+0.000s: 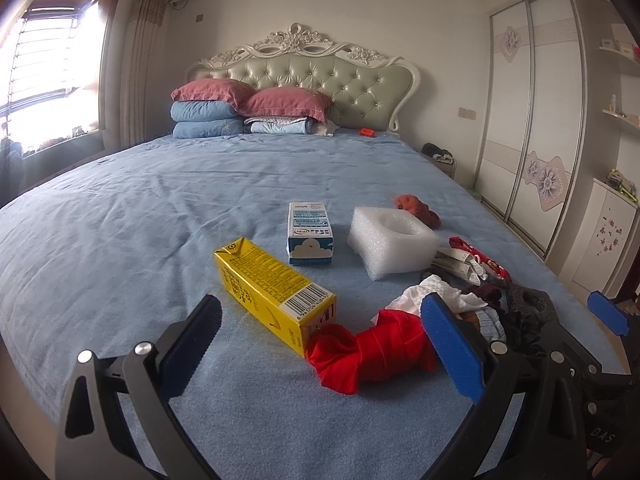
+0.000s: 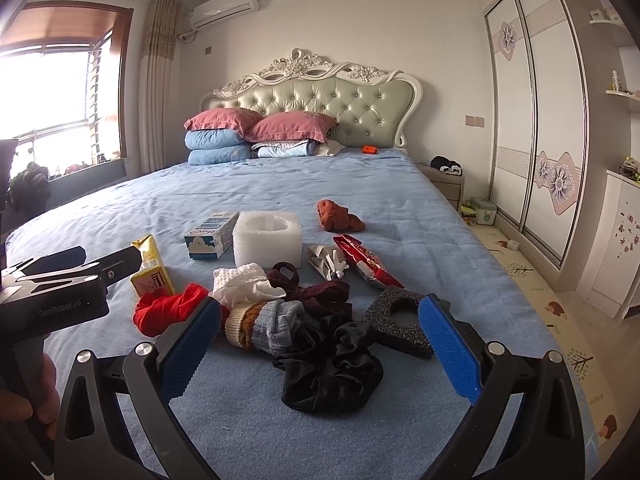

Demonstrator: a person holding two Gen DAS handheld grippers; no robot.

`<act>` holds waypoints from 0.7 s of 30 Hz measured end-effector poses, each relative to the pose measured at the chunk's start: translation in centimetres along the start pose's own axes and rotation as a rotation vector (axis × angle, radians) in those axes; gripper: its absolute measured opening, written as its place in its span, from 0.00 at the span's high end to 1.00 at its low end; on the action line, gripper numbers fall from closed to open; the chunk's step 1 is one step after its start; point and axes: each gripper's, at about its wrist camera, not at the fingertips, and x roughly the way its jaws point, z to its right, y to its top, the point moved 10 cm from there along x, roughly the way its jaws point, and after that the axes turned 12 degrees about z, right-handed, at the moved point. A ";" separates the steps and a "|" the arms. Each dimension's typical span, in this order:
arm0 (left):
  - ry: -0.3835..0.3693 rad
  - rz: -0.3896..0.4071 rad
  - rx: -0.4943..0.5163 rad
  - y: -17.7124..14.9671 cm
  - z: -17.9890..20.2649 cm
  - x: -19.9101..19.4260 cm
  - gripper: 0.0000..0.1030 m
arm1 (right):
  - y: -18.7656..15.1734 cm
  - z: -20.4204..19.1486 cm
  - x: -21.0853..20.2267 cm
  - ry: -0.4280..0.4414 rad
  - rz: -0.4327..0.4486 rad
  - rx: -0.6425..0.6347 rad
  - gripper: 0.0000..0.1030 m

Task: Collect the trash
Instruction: 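Move both tools toward the yellow juice box and red sock on the bed, then grasp the yellow juice box with the left tool while the right tool grasps the red sock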

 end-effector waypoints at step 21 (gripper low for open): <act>0.114 -0.165 -0.049 -1.7 -3.2 6.6 0.03 | 0.1 -1.4 2.2 0.049 -0.044 -0.010 0.07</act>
